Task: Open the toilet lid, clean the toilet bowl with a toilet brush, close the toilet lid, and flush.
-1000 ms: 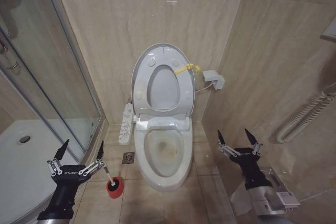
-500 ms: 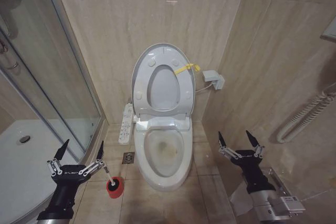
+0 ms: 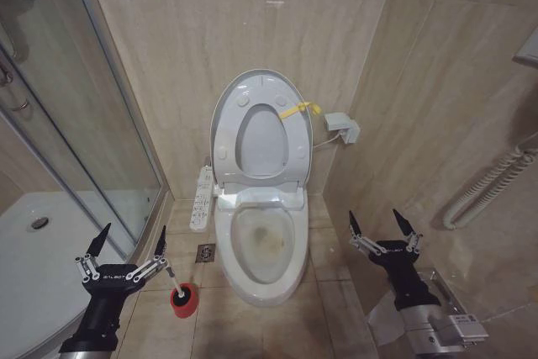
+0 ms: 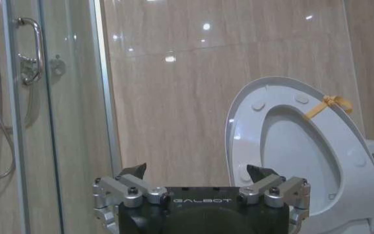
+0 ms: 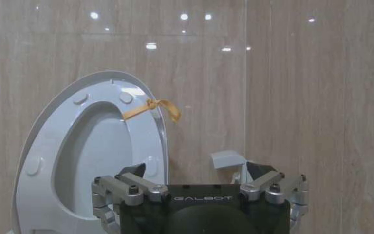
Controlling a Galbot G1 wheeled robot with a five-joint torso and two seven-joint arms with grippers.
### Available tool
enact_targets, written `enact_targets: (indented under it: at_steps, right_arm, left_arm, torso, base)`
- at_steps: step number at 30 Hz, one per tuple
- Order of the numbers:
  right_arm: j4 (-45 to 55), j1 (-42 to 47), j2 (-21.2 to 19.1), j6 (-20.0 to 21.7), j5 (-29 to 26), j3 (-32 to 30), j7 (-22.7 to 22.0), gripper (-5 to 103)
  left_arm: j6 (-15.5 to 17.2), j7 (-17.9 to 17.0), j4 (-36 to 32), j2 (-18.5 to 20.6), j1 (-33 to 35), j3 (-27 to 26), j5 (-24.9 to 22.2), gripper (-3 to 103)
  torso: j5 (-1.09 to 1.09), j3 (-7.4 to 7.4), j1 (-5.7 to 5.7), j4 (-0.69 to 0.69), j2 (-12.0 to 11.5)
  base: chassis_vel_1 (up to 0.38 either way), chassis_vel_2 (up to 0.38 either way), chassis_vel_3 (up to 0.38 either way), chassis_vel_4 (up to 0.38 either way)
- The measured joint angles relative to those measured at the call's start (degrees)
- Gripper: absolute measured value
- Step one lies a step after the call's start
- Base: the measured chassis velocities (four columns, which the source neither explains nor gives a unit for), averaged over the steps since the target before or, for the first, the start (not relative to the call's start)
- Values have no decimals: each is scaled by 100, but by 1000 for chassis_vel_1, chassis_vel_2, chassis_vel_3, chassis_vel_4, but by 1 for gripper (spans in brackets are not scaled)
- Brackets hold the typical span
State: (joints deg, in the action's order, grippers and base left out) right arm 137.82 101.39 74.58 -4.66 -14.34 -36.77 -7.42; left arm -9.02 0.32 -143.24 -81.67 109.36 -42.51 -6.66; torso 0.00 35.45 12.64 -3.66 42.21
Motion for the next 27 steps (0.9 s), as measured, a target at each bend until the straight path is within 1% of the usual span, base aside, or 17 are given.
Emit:
enact_targets:
  at_steps: [27]
  right_arm:
    - [-8, -8, -3, 4, -9, 4, -8, 100]
  left_arm:
    - [0, 0, 0, 0, 0, 0, 0, 100]
  torso:
    - [0, 0, 0, 0, 0]
  base:
    - [0, 0, 0, 0]
